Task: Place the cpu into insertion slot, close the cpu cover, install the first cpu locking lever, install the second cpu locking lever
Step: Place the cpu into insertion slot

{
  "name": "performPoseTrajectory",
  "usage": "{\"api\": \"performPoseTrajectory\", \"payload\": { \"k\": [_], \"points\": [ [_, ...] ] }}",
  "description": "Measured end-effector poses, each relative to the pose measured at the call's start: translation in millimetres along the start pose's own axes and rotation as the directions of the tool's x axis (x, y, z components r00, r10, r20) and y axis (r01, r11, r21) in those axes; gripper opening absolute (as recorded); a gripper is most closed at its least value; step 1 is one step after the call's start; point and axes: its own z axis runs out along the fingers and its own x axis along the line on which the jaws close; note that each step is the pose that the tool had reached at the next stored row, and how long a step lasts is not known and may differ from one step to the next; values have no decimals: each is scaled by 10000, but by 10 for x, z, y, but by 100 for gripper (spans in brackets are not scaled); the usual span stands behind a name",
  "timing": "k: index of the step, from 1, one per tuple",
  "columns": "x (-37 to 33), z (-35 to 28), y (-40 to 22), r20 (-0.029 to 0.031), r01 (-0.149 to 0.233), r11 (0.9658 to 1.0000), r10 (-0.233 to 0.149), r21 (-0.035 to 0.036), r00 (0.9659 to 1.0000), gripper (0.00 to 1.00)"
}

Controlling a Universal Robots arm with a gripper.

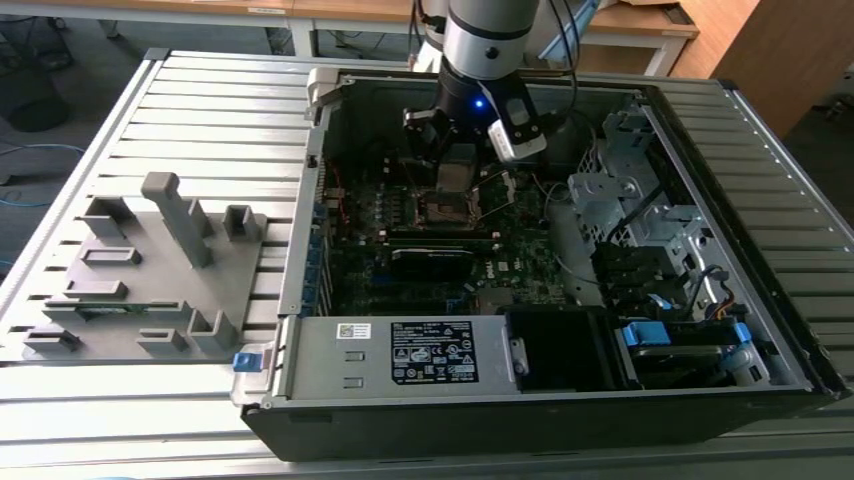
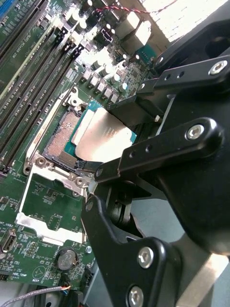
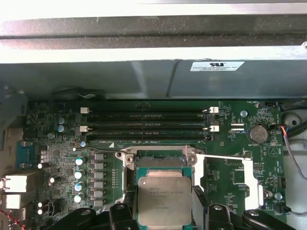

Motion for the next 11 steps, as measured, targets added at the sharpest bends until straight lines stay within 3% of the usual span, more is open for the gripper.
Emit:
{"api": "performPoseTrajectory", "payload": {
  "k": [11],
  "points": [
    [0, 99, -9, 7, 1, 10000, -1, 2, 10000, 54]
  ]
}}
